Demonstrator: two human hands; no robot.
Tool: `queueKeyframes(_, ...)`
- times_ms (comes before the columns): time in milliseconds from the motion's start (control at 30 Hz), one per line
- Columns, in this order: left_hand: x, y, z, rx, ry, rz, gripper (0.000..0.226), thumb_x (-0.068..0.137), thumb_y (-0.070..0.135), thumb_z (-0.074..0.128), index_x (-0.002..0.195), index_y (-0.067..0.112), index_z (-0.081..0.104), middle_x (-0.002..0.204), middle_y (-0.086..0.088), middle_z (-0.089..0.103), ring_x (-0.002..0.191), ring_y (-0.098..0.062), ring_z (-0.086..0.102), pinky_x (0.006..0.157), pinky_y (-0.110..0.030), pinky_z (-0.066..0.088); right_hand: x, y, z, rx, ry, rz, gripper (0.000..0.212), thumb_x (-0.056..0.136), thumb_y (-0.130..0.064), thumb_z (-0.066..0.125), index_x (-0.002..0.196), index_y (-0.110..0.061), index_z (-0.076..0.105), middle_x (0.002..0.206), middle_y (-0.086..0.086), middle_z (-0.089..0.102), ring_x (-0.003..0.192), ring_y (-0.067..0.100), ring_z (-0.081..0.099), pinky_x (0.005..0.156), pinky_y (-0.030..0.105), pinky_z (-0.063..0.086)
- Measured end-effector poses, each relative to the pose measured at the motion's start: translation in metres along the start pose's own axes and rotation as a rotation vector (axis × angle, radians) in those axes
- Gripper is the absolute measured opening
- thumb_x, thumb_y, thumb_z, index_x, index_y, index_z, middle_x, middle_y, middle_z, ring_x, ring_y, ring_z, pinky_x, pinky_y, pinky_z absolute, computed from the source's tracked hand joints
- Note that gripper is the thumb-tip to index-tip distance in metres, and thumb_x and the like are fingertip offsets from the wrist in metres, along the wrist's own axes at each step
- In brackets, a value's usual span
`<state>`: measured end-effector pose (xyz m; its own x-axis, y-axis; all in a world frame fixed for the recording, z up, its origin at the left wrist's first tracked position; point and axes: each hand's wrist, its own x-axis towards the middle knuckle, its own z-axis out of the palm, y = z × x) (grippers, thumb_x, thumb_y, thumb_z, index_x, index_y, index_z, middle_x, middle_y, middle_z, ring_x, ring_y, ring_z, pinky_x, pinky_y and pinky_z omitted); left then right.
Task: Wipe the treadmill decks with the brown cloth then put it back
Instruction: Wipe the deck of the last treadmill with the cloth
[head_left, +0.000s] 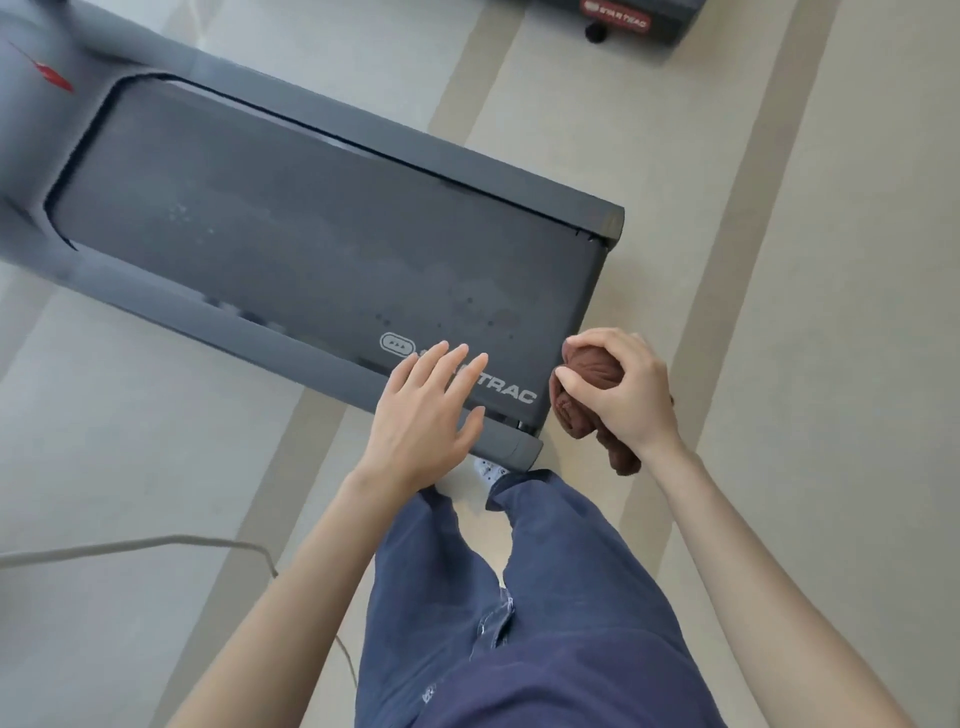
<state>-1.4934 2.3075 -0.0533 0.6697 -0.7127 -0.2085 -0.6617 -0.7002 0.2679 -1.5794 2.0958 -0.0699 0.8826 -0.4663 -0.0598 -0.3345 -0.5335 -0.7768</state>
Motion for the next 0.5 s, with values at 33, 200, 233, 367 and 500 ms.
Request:
queueKeyframes(33, 0.002, -0.008, 0.000, -0.002, -0.003, 0.025, 0.051, 0.090, 0.033, 0.051, 0.138, 0.018, 0.045, 0.141, -0.005, 0.047, 0.135, -0.025, 0.036, 0.111, -0.040, 0.024, -0.002, -0.002, 0.006, 0.002, 0.032, 0.019, 0.027, 0.073, -0.035, 0.071, 0.097, -0.024, 0.068, 0.097, -0.018, 0.063, 0.096, 0.008, 0.051, 0.084, 0.004, 0.032)
queueKeyframes(200, 0.015, -0.056, -0.001, 0.000, -0.031, 0.148, 0.049, 0.090, 0.030, 0.050, 0.136, 0.015, 0.047, 0.139, -0.006, 0.049, 0.134, -0.026, 0.039, 0.110, -0.040, 0.026, -0.008, -0.008, 0.040, 0.009, 0.199, 0.131, 0.034, 0.072, -0.041, 0.069, 0.102, -0.028, 0.066, 0.094, -0.029, 0.056, 0.097, 0.008, 0.051, 0.087, 0.008, 0.034)
queueKeyframes(233, 0.020, -0.066, 0.002, -0.001, -0.031, 0.160, 0.049, 0.089, 0.031, 0.048, 0.135, 0.015, 0.049, 0.138, -0.006, 0.050, 0.133, -0.026, 0.040, 0.109, -0.040, 0.027, -0.007, -0.006, 0.048, 0.011, 0.219, 0.153, 0.033, 0.071, -0.040, 0.070, 0.102, -0.028, 0.066, 0.093, -0.031, 0.055, 0.097, 0.008, 0.051, 0.087, 0.009, 0.034)
queueKeyframes(367, 0.049, -0.107, 0.039, -0.015, -0.046, 0.170, 0.047, 0.090, 0.029, 0.049, 0.134, 0.014, 0.050, 0.137, -0.007, 0.051, 0.133, -0.027, 0.040, 0.108, -0.041, 0.030, 0.004, 0.022, 0.090, -0.019, 0.263, 0.189, 0.033, 0.072, -0.036, 0.073, 0.102, -0.023, 0.067, 0.099, -0.020, 0.060, 0.098, 0.012, 0.052, 0.090, 0.021, 0.040)
queueKeyframes(500, 0.091, -0.125, 0.114, -0.050, -0.072, 0.127, 0.048, 0.090, 0.025, 0.055, 0.136, 0.012, 0.047, 0.140, -0.008, 0.049, 0.135, -0.027, 0.037, 0.109, -0.040, 0.026, 0.031, 0.077, 0.143, -0.018, 0.264, 0.211, 0.032, 0.073, -0.038, 0.071, 0.099, -0.021, 0.068, 0.101, -0.013, 0.065, 0.096, 0.013, 0.053, 0.088, 0.019, 0.040)
